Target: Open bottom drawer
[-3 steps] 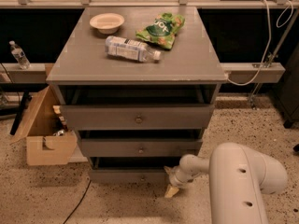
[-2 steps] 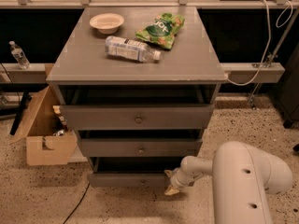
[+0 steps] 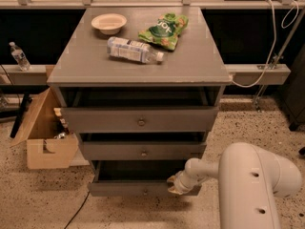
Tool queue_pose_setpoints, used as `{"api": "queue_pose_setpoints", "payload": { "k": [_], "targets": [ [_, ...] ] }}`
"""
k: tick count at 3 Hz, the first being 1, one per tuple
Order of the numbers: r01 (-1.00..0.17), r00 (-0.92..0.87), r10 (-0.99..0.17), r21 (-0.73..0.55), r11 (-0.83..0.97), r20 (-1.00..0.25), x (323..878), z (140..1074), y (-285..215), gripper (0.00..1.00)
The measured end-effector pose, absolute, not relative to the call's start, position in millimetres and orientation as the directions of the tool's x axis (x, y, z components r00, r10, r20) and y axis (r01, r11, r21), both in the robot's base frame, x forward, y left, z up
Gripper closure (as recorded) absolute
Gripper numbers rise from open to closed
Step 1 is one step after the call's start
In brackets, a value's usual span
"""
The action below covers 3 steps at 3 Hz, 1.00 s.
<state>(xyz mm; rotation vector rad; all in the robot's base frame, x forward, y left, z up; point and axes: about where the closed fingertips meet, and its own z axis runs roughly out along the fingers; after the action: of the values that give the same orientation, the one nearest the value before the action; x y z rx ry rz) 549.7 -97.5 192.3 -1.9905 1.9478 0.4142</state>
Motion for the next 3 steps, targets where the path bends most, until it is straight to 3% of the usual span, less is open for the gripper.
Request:
{"api": "queue_pose_setpoints", "payload": {
  "k": [1, 3],
  "targets": [
    [-0.999, 0.026, -0.905, -0.028, -0.015, -0.424, 551.1, 198.5, -97.7, 1.00],
    [-0.999, 0.026, -0.905, -0.028, -0.016, -0.424, 551.1, 198.8, -97.7, 0.59]
  ]
}}
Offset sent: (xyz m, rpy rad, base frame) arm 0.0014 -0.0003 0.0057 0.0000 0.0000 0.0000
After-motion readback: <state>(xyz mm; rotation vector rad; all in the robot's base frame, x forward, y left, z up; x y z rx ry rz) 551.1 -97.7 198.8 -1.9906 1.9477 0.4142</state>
